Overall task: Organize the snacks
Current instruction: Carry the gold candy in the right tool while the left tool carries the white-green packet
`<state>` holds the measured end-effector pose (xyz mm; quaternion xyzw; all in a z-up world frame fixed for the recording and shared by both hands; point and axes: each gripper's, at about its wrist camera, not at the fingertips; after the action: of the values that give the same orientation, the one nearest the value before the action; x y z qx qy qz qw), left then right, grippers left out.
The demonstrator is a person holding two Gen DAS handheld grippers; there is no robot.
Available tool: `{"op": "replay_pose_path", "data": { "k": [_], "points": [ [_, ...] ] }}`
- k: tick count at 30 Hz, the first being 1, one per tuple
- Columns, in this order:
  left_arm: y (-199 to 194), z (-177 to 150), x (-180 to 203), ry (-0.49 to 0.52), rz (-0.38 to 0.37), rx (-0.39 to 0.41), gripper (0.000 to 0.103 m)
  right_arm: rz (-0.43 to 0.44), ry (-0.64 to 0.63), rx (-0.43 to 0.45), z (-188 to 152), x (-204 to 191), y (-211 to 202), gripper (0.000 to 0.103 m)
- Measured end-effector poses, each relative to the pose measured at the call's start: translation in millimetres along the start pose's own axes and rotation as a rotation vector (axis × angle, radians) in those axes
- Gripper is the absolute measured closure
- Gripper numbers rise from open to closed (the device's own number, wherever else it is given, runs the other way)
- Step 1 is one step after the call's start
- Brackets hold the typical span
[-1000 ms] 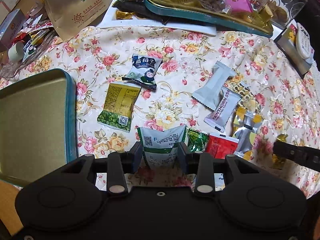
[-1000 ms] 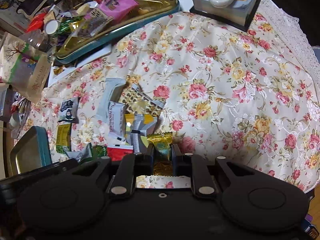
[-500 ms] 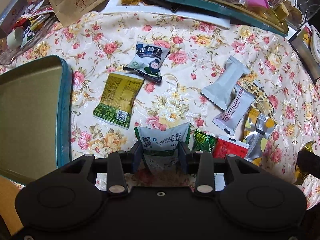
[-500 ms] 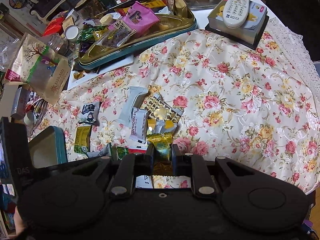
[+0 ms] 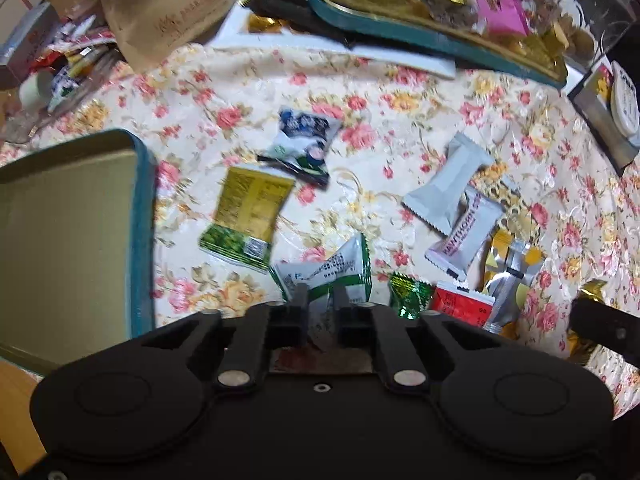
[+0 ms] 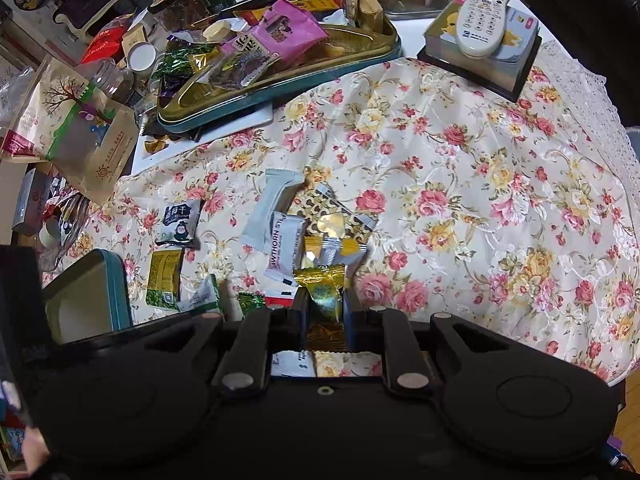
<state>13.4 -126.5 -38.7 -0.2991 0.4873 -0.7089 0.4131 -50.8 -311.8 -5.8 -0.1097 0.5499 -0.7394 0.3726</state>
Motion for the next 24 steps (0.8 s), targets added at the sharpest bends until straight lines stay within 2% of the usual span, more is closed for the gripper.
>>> {"op": "replay_pose_path", "data": {
  "k": [4,8,10,12,15,19,21,24],
  "points": [
    [-18.2,7.2,-19.3,-0.031,-0.003,0.041,0.094,0.019,-0.003,0.003,4.8,-16.8,1.7,0.084],
    [-22.4,9.0,-38.3,-0.055,-0.017,0.044,0.093,0.032,-0.018,0.008,8.5,-36.3,5.1,0.084],
    [-19.7,7.8,-43.3,-0.08,-0.02,0.032,0.091,0.041,-0.027,0.007,8.4,-43.7,6.2,0.084],
    [-13.4,7.4,-44.9,-0.113,-0.051,0.0,0.086,0.045,-0.036,0.008,6.5,-47.8,6.4,0.084],
    [-6.3,5.1,-38.6,-0.135,-0.094,-0.032,0.084,0.035,-0.047,0.01,3.1,-47.2,8.0,0.084],
    [-1.4,4.9,-21.9,-0.102,-0.031,-0.002,0.083,0.024,-0.033,-0.002,0.2,-36.9,9.7,0.084],
    [3.4,5.6,-16.0,-0.093,-0.011,0.001,0.077,0.028,-0.019,-0.004,0.5,-30.6,8.0,0.084],
    [6.9,4.5,-10.8,-0.083,0.011,0.029,0.077,0.034,-0.009,0.012,2.2,-23.2,2.0,0.084]
  ]
}}
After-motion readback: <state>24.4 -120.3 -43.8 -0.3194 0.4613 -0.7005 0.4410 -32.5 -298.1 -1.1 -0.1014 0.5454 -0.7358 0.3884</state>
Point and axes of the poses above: each gripper's, at about its wrist camera, not at the fingertips, and y roughly the way its jaws point, x to its right, z to its top, and after that the axes turned 7 degrees about x, right-handed
